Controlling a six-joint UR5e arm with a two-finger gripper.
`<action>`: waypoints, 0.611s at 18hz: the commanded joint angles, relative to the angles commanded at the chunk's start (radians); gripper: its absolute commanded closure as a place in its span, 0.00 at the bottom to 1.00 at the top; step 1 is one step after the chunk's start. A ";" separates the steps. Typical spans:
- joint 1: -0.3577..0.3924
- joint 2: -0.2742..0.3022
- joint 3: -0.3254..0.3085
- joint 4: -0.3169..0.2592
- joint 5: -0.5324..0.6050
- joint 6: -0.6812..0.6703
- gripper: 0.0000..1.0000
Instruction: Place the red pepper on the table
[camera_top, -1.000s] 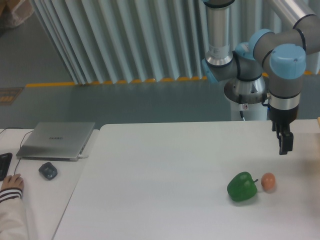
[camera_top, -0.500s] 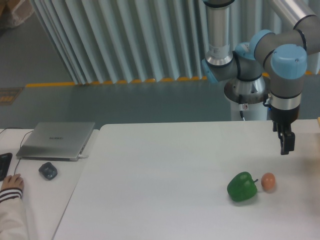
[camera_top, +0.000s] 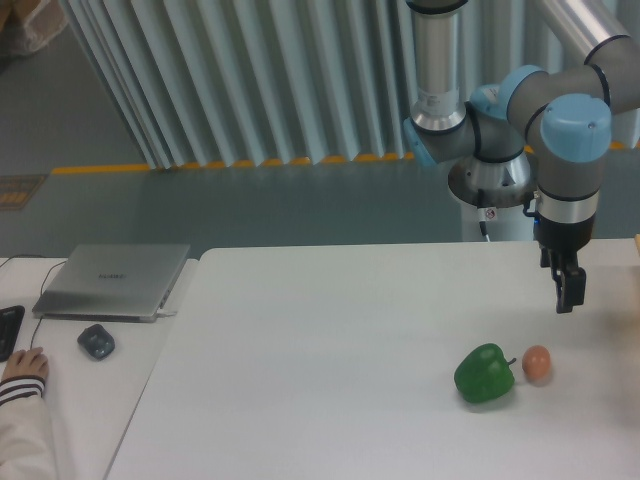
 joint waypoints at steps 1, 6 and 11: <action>0.009 0.002 0.000 0.000 0.000 0.011 0.00; 0.041 0.002 0.009 -0.002 0.061 0.179 0.00; 0.074 0.000 0.012 0.003 0.077 0.306 0.00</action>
